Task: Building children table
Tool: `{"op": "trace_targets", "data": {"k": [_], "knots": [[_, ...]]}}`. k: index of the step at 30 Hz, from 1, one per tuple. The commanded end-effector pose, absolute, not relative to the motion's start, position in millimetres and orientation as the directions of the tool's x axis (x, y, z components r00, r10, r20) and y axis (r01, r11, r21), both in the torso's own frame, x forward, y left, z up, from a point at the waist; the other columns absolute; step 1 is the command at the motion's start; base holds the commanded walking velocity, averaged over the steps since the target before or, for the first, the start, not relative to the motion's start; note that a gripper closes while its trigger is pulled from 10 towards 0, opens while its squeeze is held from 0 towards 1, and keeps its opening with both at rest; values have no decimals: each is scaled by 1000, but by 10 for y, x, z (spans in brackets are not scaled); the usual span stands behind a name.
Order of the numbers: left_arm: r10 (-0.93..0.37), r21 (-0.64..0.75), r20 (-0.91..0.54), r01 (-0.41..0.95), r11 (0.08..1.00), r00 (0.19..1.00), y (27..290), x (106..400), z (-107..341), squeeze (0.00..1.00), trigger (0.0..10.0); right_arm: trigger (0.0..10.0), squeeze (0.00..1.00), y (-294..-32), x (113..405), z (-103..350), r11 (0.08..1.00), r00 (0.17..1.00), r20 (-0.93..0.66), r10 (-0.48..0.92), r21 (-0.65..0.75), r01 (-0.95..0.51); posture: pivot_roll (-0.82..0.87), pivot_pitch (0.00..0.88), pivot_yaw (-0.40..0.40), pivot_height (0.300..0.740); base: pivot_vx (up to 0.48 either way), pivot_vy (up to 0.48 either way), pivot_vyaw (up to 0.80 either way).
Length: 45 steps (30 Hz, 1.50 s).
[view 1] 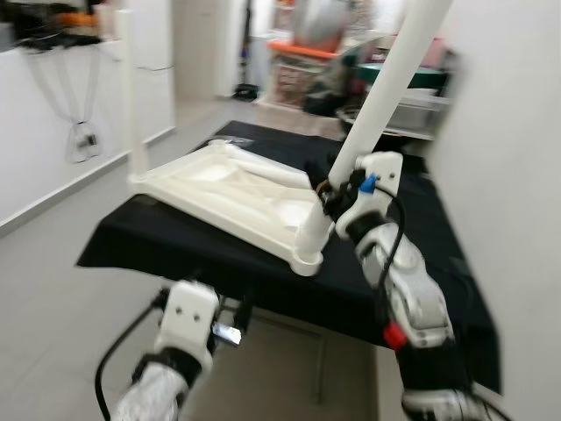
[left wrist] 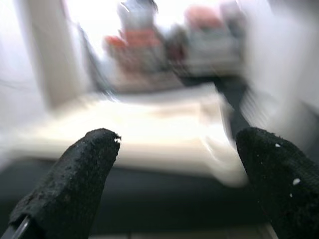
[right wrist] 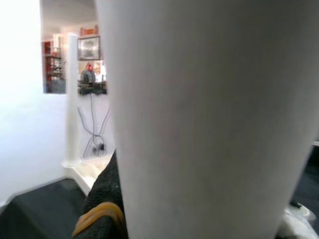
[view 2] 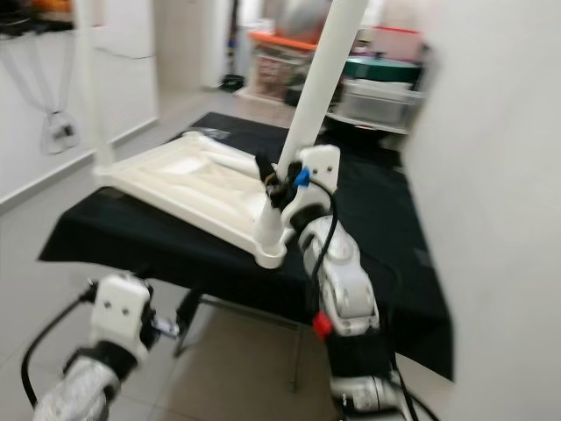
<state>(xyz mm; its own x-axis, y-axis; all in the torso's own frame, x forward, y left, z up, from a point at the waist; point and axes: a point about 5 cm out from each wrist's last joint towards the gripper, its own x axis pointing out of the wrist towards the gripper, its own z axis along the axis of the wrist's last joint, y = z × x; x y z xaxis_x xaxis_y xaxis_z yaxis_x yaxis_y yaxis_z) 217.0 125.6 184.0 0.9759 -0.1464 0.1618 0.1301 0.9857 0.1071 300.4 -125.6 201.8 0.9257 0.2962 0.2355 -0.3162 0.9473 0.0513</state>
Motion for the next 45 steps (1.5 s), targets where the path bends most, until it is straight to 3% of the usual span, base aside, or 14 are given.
{"op": "trace_targets", "data": {"k": [1, 13, 25, 34, 45], "knots": [[-88, 106, 116, 76, 991, 989, 1329, 2151, 1764, 0, 10000, 10000, 0, -1121, 2954, 2010, 931, 911, 216, 351, 28, -365, 96, 9, -135, 740, 0, 0, 0], [-44, 151, 178, 17, 988, 983, 1363, 2244, 1896, 0, 10000, 10000, 0, -1082, 2796, 1783, 921, 915, 141, 379, 35, -387, 79, 0, -127, 740, 0, 0, 0], [-32, 156, 208, -2, 988, 978, 1335, 2294, 2003, 0, 10000, 10000, 0, -1024, 2812, 1931, 921, 905, 192, 380, 13, -390, 79, 0, -133, 740, 0, 0, 0], [29, 210, 292, -94, 973, 956, 1495, 2397, 2204, 0, 10000, 10000, 0, -996, 2989, 2369, 928, 882, 326, 340, 37, -372, 82, 1, -131, 740, 0, 0, 0], [-5, 237, 277, -63, 969, 961, 1438, 2385, 2155, 0, 10000, 10000, 0, -996, 2999, 2356, 930, 888, 321, 330, 50, -364, 85, 3, -131, 740, 45, 0, 0]]}}
